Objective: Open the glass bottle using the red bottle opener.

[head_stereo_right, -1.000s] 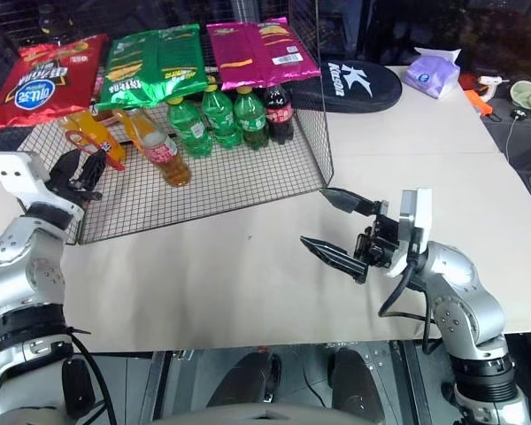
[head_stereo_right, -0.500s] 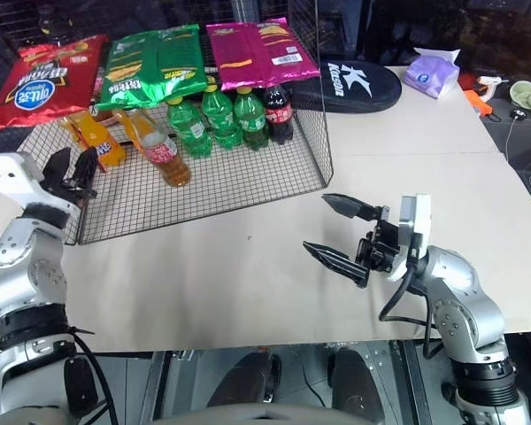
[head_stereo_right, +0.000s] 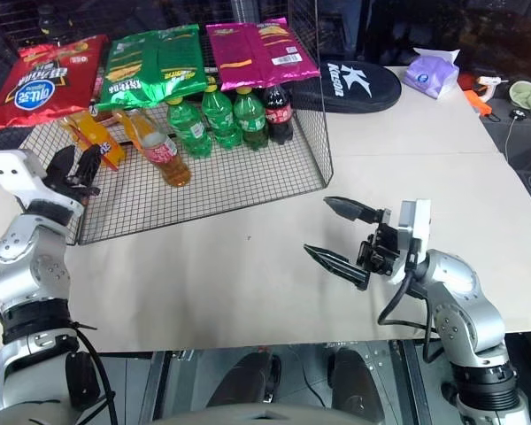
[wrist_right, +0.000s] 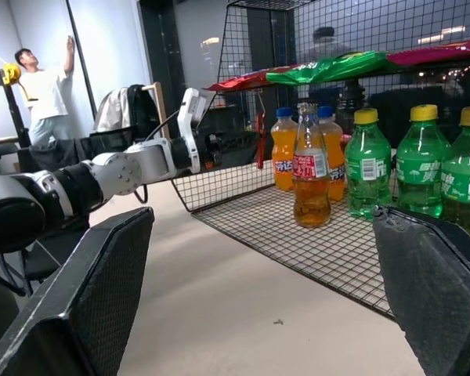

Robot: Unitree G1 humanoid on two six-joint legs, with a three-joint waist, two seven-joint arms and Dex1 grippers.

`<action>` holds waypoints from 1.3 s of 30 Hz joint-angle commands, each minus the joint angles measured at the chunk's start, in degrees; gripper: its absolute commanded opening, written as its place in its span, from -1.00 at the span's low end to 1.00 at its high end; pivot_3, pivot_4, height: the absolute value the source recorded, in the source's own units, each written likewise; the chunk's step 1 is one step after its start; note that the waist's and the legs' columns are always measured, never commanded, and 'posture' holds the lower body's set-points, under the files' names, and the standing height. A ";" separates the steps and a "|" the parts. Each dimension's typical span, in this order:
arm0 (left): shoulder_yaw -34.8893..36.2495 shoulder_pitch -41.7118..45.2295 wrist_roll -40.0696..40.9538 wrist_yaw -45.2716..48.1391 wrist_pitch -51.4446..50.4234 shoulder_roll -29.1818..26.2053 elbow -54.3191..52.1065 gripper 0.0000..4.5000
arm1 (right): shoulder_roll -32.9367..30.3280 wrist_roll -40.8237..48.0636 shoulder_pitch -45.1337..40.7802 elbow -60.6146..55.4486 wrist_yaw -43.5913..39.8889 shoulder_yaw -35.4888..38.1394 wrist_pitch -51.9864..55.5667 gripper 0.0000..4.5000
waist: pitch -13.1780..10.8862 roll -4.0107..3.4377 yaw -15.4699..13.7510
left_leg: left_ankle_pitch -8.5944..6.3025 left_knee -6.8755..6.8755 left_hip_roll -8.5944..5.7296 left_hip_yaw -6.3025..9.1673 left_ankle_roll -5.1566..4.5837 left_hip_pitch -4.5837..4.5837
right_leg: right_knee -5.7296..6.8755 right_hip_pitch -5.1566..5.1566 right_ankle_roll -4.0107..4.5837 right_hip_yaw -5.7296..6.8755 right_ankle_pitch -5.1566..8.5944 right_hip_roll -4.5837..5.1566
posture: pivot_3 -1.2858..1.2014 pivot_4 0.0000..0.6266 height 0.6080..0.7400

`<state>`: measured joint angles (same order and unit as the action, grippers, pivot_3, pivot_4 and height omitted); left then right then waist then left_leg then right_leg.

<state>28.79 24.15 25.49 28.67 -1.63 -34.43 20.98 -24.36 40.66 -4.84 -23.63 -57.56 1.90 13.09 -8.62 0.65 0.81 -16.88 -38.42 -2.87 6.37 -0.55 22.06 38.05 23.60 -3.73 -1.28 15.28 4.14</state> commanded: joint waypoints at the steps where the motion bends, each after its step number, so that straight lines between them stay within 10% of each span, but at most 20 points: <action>1: 0.21 0.77 0.11 0.31 1.42 -0.45 -1.86 0.07 | 0.19 -0.10 0.32 -0.65 -0.68 -0.35 -1.39 1.00 | 0.00 0.00 0.02 | 0.00 0.00 0.00 0.00 0.00 0.00 | 0.00 0.00 0.00 0.00 0.00 0.00 | 0.03 -0.52 1.00; 10: -0.03 0.73 0.25 0.33 1.45 -0.34 -2.47 0.07 | 0.03 -0.80 0.38 0.10 -1.11 -0.75 -2.23 1.00 | 0.01 0.01 0.03 | 0.00 -0.02 0.00 -0.01 0.00 -0.01 | 0.02 0.00 0.00 -0.01 0.00 0.00 | 0.03 -0.52 1.00; 17: -0.25 0.88 0.44 0.58 1.15 -0.10 -3.00 -0.94 | 0.23 -1.28 0.32 0.16 -1.06 -0.97 -2.59 1.00 | 0.01 0.02 0.03 | 0.00 -0.04 0.00 -0.01 0.00 -0.01 | 0.04 0.00 0.00 -0.01 0.00 -0.01 | 0.03 -0.52 1.00; 39: -2.71 -10.71 -13.02 -13.28 4.55 3.96 -23.73 -0.94 | 0.68 -2.07 1.04 0.76 -0.95 -1.16 -3.57 1.00 | 0.07 0.10 -0.88 | 0.00 -0.10 -0.02 0.00 0.00 -0.02 | 0.04 -0.02 0.00 -0.01 0.00 0.02 | 0.03 -0.52 1.00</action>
<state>25.92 13.94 14.89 17.62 0.93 -30.03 1.22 -23.78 38.34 -3.71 -22.21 -58.19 0.59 10.67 -8.55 0.76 -0.07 -16.88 -38.53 -2.89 6.36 -0.55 22.03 38.10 23.56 -3.73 -1.30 15.27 4.16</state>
